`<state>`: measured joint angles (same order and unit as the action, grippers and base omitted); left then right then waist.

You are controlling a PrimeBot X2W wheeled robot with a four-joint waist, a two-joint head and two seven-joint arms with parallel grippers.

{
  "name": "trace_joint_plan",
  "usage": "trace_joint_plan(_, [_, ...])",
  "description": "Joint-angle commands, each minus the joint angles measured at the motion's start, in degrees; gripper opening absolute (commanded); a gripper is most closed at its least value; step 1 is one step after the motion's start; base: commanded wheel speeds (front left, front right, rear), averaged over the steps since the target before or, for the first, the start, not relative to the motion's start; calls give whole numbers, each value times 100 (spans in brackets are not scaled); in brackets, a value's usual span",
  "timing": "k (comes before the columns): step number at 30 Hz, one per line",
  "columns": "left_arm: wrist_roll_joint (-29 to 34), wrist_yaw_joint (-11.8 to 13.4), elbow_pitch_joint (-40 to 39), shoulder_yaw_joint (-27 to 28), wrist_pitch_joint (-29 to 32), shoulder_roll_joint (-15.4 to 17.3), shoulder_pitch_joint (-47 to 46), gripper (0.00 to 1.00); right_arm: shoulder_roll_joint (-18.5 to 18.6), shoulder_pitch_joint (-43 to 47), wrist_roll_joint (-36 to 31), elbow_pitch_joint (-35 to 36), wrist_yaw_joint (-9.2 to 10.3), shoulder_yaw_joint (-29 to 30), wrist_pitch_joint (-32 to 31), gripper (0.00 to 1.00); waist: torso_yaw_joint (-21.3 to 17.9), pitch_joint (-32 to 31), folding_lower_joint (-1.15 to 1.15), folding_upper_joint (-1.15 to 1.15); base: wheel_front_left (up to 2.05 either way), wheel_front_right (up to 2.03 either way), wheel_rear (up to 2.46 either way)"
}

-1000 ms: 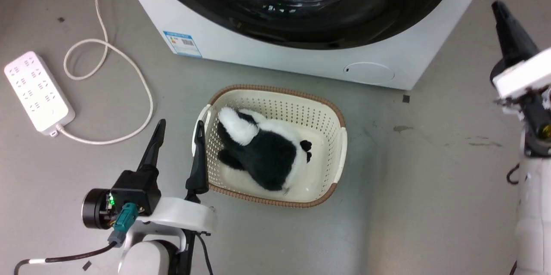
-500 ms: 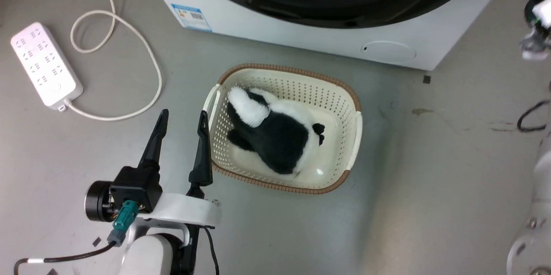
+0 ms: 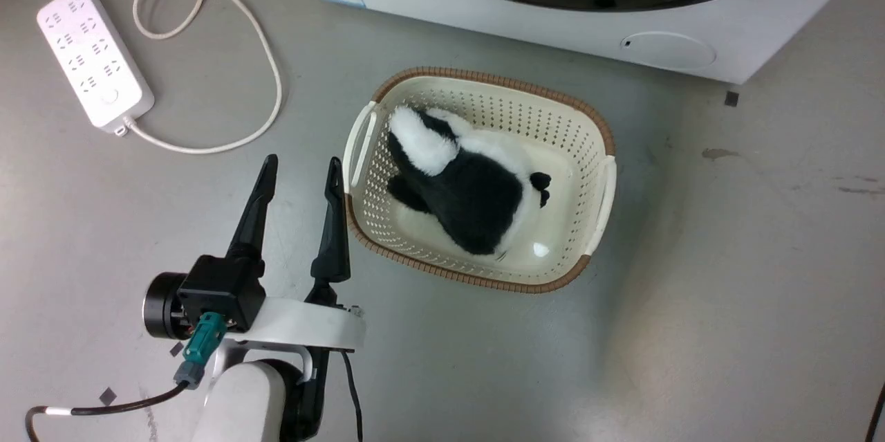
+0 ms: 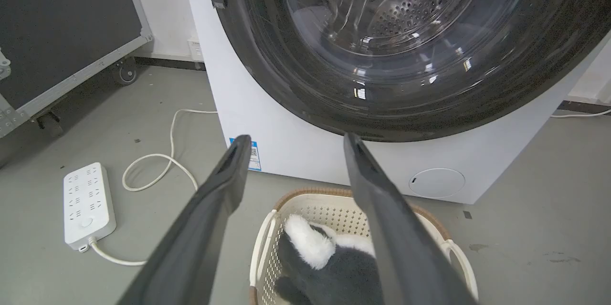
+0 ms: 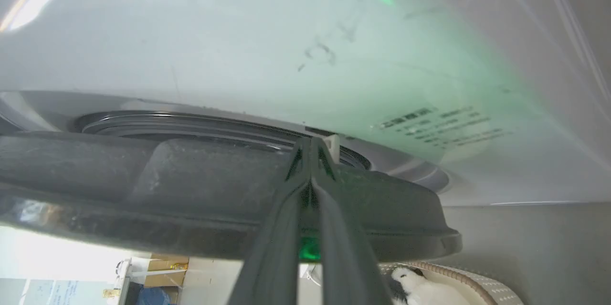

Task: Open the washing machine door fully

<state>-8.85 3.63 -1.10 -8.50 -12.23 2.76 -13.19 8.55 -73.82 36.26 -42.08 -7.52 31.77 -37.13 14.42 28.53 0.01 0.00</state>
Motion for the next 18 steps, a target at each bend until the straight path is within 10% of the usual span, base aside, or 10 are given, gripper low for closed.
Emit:
trace_joint_plan(1, [-54, 49, -8, -28, -68, 9, -104, 100, 53, -321, 30, -176, 2, 147, -161, 0, 49, 70, -1, 0, 0, 0, 0])
trace_joint_plan(18, [-94, 105, 80, -79, -272, 11, -188, 100, -194, -452, 417, -477, 3, 1236, -2014, 0, 150, -104, -1, 0, 0, 0, 0])
